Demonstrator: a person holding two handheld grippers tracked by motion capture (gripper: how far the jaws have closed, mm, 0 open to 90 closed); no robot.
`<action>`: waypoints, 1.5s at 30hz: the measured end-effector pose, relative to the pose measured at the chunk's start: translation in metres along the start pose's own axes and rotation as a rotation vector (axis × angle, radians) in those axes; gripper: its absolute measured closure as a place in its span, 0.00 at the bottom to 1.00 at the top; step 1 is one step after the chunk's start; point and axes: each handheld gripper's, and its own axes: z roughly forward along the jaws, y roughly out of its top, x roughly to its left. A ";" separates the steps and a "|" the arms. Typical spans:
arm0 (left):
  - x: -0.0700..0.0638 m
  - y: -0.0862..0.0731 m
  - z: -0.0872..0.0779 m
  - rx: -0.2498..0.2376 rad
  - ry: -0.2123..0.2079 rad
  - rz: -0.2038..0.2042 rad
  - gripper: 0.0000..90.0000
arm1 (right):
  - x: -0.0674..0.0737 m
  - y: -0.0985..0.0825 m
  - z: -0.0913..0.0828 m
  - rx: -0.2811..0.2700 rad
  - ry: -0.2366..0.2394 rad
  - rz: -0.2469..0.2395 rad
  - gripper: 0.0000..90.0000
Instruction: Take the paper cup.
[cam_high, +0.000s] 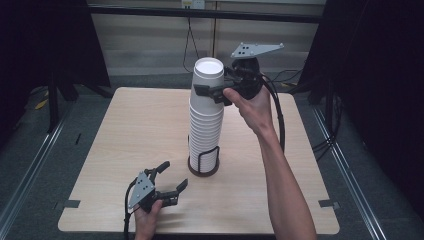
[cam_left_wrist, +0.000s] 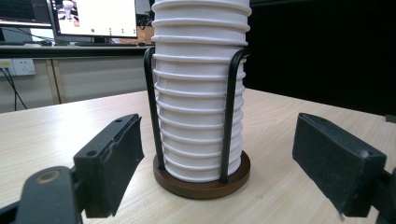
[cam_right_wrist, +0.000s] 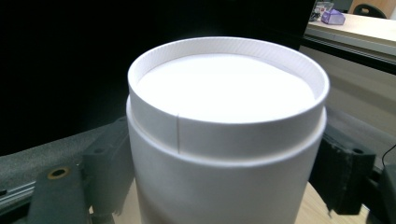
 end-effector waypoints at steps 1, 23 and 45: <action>0.000 0.000 0.000 0.000 0.001 0.001 0.18 | 0.000 0.000 0.000 0.000 0.003 0.003 0.22; 0.000 0.000 0.000 -0.003 -0.001 0.001 0.18 | 0.001 0.010 -0.010 -0.066 0.018 0.007 0.24; 0.000 0.000 0.000 -0.003 -0.001 0.002 0.18 | 0.004 0.023 -0.027 -0.210 0.017 0.013 0.24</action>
